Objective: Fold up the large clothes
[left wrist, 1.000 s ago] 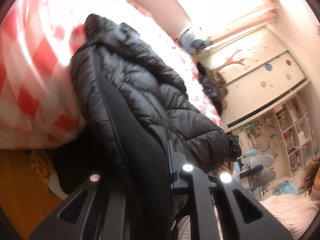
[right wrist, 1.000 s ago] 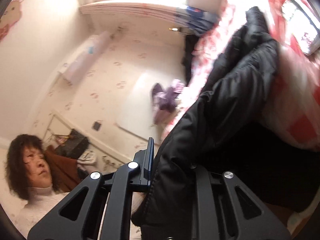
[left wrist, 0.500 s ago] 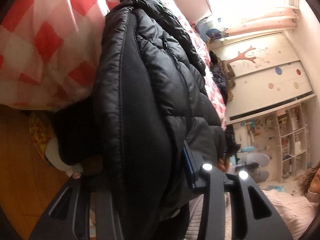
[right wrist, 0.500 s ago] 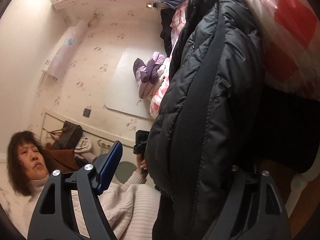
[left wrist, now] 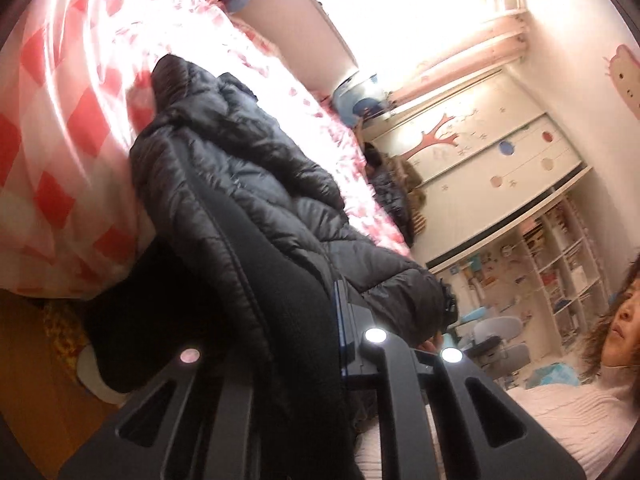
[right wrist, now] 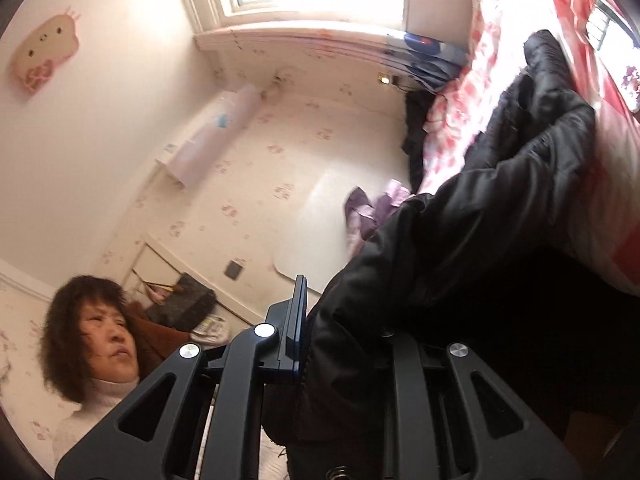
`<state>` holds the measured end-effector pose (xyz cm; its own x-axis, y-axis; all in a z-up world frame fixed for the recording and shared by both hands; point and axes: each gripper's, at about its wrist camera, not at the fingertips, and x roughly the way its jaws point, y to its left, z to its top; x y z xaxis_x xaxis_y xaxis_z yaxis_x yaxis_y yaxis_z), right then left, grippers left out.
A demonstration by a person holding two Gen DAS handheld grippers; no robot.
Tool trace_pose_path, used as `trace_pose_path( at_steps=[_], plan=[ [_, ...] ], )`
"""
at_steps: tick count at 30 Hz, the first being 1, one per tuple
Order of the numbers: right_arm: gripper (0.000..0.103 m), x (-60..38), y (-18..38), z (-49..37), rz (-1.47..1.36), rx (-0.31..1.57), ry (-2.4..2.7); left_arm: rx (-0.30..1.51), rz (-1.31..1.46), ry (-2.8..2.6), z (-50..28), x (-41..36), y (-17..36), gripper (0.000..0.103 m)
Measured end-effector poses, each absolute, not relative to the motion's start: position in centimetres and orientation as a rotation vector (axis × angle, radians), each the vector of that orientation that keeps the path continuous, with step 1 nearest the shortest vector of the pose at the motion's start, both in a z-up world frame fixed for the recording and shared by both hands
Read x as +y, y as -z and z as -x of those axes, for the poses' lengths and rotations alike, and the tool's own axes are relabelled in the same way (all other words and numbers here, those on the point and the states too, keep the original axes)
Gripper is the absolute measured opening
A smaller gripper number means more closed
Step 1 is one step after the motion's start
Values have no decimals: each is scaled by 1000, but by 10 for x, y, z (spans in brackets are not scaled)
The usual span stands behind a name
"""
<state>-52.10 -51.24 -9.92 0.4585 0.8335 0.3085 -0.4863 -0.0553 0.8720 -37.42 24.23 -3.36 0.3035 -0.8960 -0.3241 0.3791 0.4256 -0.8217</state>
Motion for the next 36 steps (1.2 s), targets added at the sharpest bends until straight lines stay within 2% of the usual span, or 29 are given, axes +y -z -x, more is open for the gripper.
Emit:
trace_pose_path(
  at_steps=[8, 17, 26, 36],
  plan=[
    [16, -526, 61, 464, -1207, 300, -1119, 764, 784, 943, 320, 248, -8, 13],
    [16, -545, 17, 349, -1200, 278, -1046, 682, 884, 860, 199, 238, -44, 13],
    [16, -565, 26, 213, -1225, 370, -860, 719, 998, 702, 58, 222, -4, 13],
    [17, -570, 116, 112, -1279, 564, -622, 856, 1018, 485, -28, 199, 84, 13]
  ],
)
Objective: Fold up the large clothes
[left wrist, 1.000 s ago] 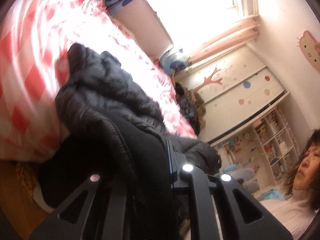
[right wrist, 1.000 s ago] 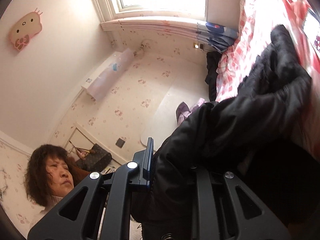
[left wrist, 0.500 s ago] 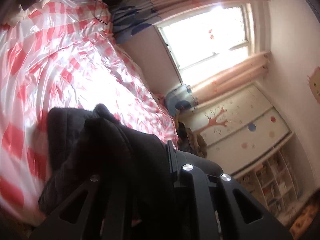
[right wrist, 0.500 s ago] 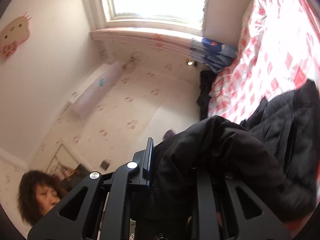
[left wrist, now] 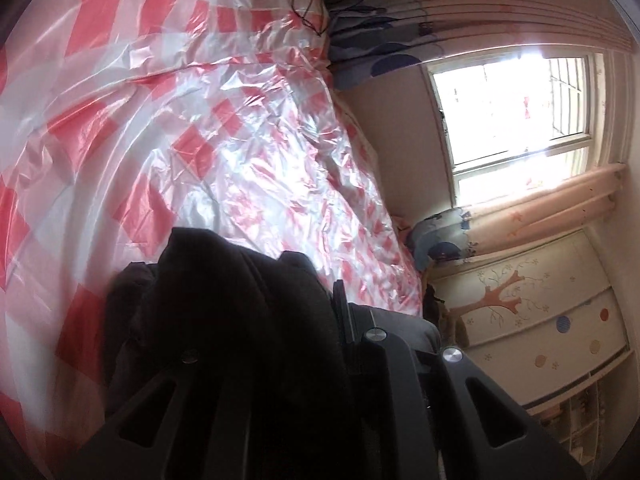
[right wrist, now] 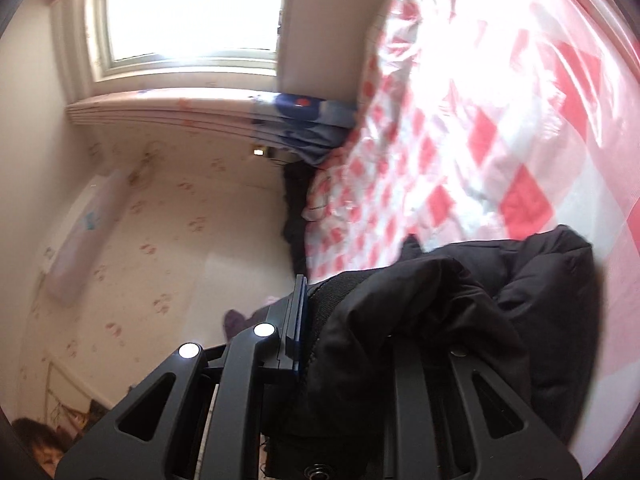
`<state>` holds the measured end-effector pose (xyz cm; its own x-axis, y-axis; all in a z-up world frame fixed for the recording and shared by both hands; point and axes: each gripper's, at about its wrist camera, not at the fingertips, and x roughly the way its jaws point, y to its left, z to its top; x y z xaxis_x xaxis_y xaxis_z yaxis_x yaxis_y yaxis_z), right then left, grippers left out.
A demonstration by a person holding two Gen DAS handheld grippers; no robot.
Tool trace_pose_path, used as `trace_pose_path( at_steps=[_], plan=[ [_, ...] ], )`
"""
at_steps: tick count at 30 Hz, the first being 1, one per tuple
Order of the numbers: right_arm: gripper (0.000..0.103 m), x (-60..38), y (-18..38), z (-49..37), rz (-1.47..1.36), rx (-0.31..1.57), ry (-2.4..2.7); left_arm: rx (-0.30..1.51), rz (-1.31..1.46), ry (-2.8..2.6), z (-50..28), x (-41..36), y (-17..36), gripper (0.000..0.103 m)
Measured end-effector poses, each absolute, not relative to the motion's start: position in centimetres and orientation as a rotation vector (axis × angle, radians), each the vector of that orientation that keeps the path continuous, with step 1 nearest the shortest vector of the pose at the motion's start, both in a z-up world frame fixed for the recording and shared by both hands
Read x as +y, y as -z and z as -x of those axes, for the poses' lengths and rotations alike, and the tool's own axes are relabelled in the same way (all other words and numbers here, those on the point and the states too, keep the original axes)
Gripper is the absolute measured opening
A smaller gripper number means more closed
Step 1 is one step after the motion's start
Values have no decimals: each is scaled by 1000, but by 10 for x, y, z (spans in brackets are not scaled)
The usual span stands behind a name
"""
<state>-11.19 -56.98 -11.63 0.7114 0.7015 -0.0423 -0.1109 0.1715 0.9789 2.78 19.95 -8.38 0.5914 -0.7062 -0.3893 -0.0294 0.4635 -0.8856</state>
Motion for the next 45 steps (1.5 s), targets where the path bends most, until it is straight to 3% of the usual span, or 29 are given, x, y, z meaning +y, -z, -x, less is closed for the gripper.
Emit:
trace_pose_path(
  at_steps=[3, 4, 6, 7, 8, 9, 10, 12, 14, 19, 24, 28, 31, 35, 40, 45],
  plan=[
    [19, -567, 142, 102, -1288, 629, -589, 902, 1011, 438, -38, 195, 107, 16],
    [24, -567, 145, 100, -1292, 646, -584, 917, 1011, 430, -41, 194, 111, 17],
    [51, -567, 146, 98, -1305, 656, -595, 948, 1030, 428, -43, 193, 111, 32],
    [70, -566, 143, 99, -1308, 645, -602, 953, 1051, 435, -42, 194, 108, 39],
    [82, -569, 135, 104, -1304, 618, -608, 942, 1097, 448, -42, 197, 100, 57],
    [87, -570, 127, 108, -1300, 598, -613, 908, 1135, 458, -37, 204, 87, 69],
    [94, -571, 118, 113, -1299, 569, -612, 875, 1172, 465, -33, 209, 77, 73],
    [95, -576, 98, 128, -1278, 521, -610, 800, 1275, 484, -30, 222, 55, 82],
    [95, -571, 74, 140, -1175, 520, -592, 756, 1270, 466, -25, 224, 28, 82],
    [96, -495, 15, 138, -616, 670, -482, 706, 601, 518, -2, 124, -40, 86],
    [96, -399, 33, 69, -221, 865, -373, 765, 148, 549, -13, 11, -13, 86],
    [96, -364, 93, 11, -74, 1006, -269, 914, 136, 452, -67, -9, 46, 86],
    [96, -368, 125, -18, -126, 1037, -240, 948, 157, 400, -102, -2, 77, 86],
    [96, -377, 134, -36, -162, 1116, -235, 990, 122, 369, -108, -7, 76, 86],
    [96, -379, 85, -32, -161, 976, -247, 876, 139, 369, -85, 4, 29, 86],
    [96, -374, 139, -68, -117, 1119, -225, 976, 203, 347, -113, 16, 84, 86]
  ],
)
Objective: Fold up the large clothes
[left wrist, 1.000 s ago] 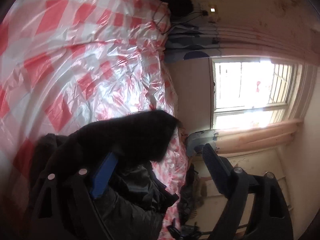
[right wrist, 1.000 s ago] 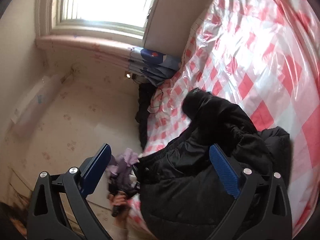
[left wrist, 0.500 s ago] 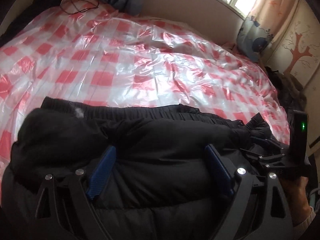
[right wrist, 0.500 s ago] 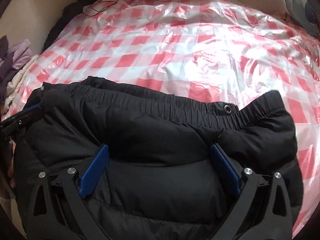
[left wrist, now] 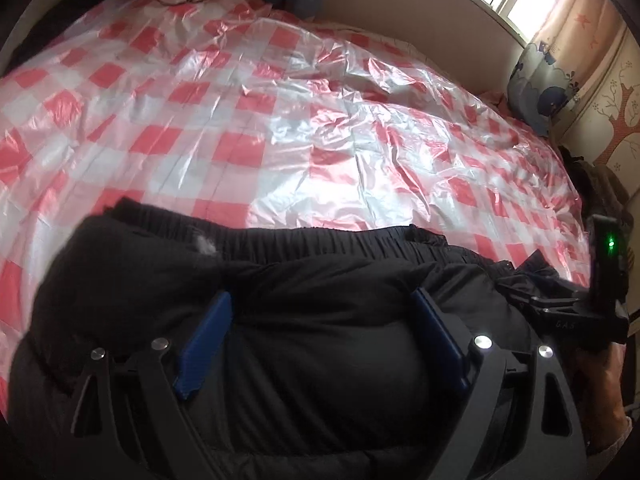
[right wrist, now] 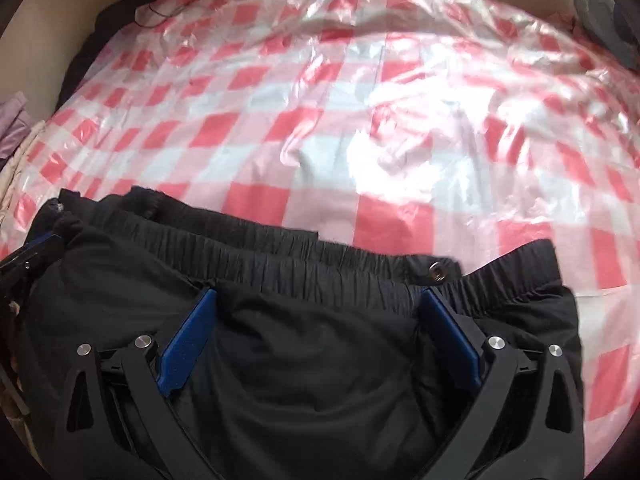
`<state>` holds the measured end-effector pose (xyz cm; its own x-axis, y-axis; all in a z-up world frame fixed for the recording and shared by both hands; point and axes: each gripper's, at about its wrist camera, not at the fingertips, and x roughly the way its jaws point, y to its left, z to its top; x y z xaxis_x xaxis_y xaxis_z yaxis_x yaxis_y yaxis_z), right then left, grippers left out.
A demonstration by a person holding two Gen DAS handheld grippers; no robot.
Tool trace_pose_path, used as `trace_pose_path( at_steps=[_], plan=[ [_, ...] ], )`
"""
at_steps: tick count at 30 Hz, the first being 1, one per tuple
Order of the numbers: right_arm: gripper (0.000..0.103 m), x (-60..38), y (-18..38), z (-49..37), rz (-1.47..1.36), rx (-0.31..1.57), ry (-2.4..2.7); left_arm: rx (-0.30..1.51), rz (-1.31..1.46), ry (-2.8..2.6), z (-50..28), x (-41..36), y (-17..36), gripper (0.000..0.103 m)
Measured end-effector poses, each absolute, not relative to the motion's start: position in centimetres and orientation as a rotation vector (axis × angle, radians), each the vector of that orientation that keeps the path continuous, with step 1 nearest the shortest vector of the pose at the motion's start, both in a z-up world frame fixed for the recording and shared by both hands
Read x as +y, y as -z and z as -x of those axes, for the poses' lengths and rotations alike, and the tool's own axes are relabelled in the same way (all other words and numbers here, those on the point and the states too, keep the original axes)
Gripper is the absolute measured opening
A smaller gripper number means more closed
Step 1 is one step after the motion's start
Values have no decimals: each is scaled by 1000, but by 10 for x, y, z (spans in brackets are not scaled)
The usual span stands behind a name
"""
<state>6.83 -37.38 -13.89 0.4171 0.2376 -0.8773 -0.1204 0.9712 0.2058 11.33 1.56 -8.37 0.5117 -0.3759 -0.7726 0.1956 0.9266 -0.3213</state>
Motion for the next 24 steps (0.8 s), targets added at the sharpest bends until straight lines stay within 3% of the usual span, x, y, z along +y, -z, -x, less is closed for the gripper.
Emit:
trace_pose_path(
  at_steps=[6, 13, 19, 24],
  plan=[
    [96, -380, 162, -77, -159, 1160, -219, 996, 135, 326, -117, 2, 103, 86],
    [96, -426, 89, -4, -177, 993, -141, 851, 262, 355, -57, 47, 31, 86],
    [96, -474, 163, 22, -304, 1001, -108, 903, 321, 325, -44, 82, 88, 86],
    [96, -471, 142, 41, -268, 991, -62, 896, 309, 298, -29, 83, 72, 86]
  ],
)
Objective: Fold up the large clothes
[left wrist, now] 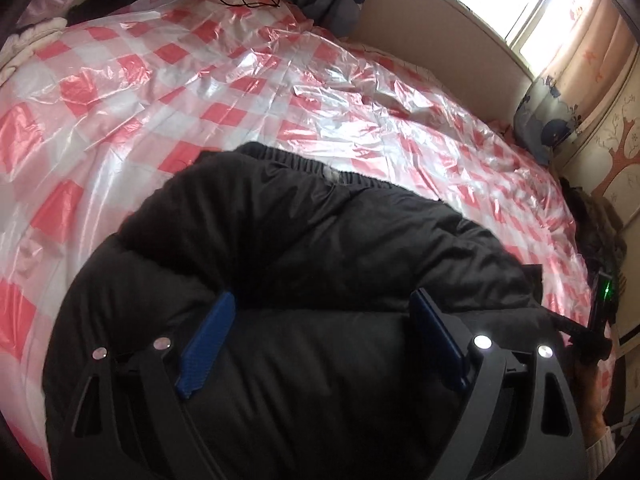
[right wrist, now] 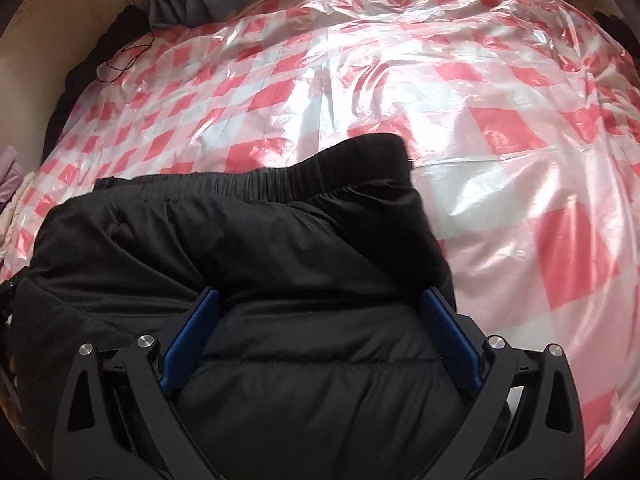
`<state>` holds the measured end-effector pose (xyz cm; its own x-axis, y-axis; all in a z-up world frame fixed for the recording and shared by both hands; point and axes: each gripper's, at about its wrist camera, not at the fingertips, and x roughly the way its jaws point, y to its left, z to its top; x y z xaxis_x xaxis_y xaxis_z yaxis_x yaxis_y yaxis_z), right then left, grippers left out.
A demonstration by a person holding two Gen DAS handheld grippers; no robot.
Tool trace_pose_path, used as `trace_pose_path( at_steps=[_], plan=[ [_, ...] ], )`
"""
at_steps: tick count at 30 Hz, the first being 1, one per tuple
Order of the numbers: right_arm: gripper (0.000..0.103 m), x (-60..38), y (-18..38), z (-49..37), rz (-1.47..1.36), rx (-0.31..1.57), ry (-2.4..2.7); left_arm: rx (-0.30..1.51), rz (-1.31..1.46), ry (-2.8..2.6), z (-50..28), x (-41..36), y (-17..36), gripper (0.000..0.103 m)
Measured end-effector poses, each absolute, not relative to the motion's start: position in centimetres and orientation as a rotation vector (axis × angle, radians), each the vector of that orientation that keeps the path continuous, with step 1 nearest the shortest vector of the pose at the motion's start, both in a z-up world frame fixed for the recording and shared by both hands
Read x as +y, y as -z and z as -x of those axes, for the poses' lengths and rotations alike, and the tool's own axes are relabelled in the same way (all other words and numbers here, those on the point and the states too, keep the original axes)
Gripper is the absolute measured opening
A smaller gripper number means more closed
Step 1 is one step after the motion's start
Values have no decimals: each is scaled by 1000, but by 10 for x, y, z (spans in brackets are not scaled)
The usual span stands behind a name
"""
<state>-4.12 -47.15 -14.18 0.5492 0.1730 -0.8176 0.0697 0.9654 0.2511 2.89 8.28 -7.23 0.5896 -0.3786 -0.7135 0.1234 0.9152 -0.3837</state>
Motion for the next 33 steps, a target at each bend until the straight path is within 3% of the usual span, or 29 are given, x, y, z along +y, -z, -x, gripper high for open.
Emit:
trace_pose_path(
  at_steps=[6, 10, 12, 19, 22, 25, 33],
  plan=[
    [96, -445, 73, 136, -165, 793, -150, 760, 307, 251, 48, 127, 37, 86],
    [96, -432, 136, 143, -123, 981, -175, 863, 283, 219, 52, 139, 83, 86],
    [96, -437, 137, 143, -175, 1006, -166, 903, 247, 226, 49, 135, 102, 86],
    [96, -387, 61, 202, -131, 857, -295, 801, 159, 203, 97, 131, 67, 86],
    [96, -352, 101, 202, 30, 1041, -292, 833, 116, 197, 103, 129, 75, 86],
    [96, -349, 121, 198, 17, 1097, -288, 875, 125, 182, 98, 132, 78, 86],
    [96, -322, 26, 185, -32, 886, -344, 732, 16, 158, 141, 125, 48, 86]
  ],
)
